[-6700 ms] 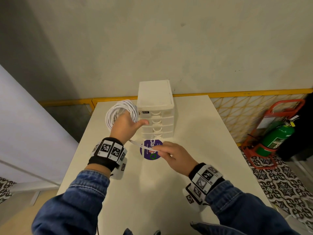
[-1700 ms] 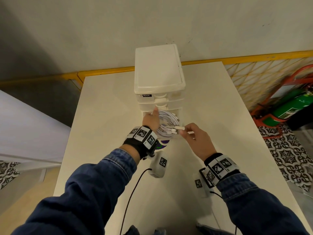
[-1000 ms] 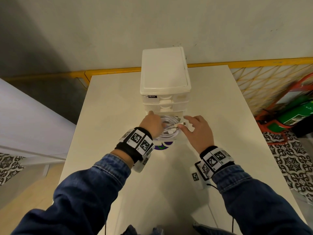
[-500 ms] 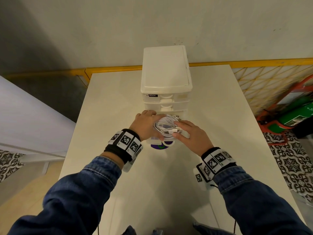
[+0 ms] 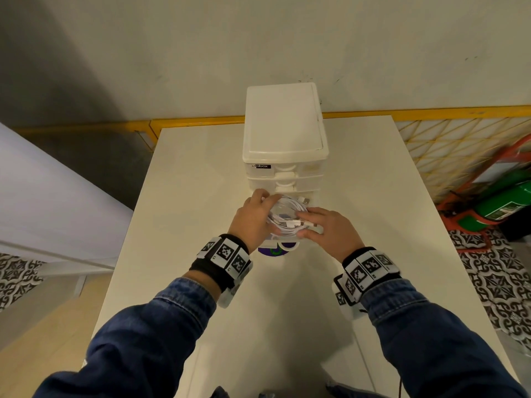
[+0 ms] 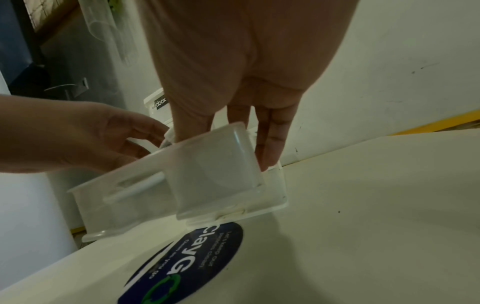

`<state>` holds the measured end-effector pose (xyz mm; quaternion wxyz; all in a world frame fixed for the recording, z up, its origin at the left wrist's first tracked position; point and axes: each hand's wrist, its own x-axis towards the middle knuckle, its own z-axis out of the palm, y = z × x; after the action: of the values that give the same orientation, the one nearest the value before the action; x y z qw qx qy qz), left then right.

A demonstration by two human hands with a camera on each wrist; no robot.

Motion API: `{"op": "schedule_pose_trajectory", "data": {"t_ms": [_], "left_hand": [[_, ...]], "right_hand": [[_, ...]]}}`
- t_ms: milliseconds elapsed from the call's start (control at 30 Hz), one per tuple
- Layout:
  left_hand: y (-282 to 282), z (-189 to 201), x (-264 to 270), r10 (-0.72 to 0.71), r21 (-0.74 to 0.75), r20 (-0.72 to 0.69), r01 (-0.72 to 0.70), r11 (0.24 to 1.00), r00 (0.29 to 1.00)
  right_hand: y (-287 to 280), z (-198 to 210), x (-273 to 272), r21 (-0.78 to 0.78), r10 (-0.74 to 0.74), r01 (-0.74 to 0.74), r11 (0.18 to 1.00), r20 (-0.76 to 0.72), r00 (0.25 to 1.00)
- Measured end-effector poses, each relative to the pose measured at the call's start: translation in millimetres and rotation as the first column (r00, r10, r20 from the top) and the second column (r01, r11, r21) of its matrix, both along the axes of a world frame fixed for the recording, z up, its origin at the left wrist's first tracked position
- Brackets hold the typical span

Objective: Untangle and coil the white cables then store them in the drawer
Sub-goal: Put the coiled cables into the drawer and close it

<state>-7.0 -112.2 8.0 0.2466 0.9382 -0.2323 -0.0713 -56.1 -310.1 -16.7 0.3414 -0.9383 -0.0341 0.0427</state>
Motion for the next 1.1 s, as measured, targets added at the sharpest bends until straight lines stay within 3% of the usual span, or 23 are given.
{"op": "schedule_pose_trajectory", "data": {"t_ms": [233,333,433,500,567,667,800,867,967,1033,1100], "left_hand": [[-6,5,-3,0.026,0.163,0.086,-0.039,0.986,0.996],[-9,4,-3,0.017,0.198,0.107,-0.038,0.979,0.994],[-7,3,-4,-0.016,0.231,0.080,-0.002,0.973,0.997],[-2,4,-4,-0.025,0.149,0.057,0.016,0.989,0.998],[4,10,-1,0.004,0.003,0.079,-0.005,1.000,0.997],[12,31,8,0.165,-0.212,0.152,-0.131,0.968,0.974],[20,66,29,0.390,-0.413,0.359,-0.230,0.881,0.848],[18,77,41,0.418,-0.410,0.412,-0.245,0.879,0.810],[8,88,59,0.313,-0.300,0.409,-0.198,0.933,0.857],[-1,92,70,0.253,-0.203,0.290,-0.199,0.959,0.923],[-7,91,78,0.228,-0.122,0.077,-0.218,0.968,0.971]], "right_hand": [[2,5,-1,-0.102,0.012,-0.011,0.995,0.009,1.000],[4,6,-3,-0.198,-0.001,0.034,0.980,0.161,0.987],[6,3,-6,-0.240,0.030,0.067,0.969,0.380,0.924],[9,0,-8,-0.294,0.101,0.037,0.955,0.438,0.893],[11,-2,-10,-0.316,0.156,-0.018,0.948,0.415,0.897],[9,-6,-16,-0.292,0.171,-0.067,0.954,0.347,0.922],[9,-6,-20,-0.309,0.256,-0.165,0.937,0.280,0.925],[12,-2,-14,-0.358,0.307,-0.206,0.911,0.254,0.917],[17,1,-3,-0.443,0.351,-0.251,0.860,0.159,0.923],[19,-1,1,-0.495,0.361,-0.281,0.822,0.072,0.930],[21,-2,3,-0.548,0.363,-0.298,0.782,0.011,0.932]]}}
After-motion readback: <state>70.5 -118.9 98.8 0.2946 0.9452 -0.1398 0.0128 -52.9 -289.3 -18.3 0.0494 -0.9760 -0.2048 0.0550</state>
